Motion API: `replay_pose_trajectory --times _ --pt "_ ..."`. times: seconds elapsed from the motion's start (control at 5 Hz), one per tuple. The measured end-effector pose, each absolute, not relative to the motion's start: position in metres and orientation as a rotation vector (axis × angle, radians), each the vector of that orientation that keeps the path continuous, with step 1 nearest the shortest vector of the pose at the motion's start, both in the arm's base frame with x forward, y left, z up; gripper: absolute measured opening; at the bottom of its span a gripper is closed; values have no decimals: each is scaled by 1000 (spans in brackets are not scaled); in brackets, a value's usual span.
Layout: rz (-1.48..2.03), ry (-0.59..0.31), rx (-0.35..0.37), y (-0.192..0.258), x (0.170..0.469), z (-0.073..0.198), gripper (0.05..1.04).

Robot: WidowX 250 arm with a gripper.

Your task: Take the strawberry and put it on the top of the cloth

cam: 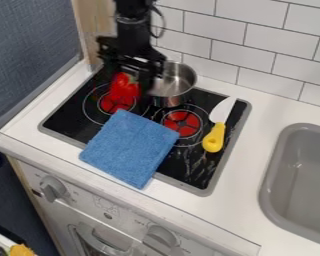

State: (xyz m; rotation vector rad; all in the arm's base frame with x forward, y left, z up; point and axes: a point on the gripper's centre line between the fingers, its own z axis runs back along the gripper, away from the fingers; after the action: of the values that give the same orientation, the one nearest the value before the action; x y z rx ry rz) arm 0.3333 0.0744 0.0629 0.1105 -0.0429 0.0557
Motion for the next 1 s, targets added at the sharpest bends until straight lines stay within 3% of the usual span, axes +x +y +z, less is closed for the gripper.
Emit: replay_pose_trajectory --times 0.2,0.4,0.6,0.8,1.0 --pt "-6 11 98 46 321 49 775" --pt "12 53 112 47 300 41 775" --pt "50 42 105 55 293 40 815" --pt "35 23 94 55 294 39 1008" --pt "-30 -57 93 43 301 53 1007"
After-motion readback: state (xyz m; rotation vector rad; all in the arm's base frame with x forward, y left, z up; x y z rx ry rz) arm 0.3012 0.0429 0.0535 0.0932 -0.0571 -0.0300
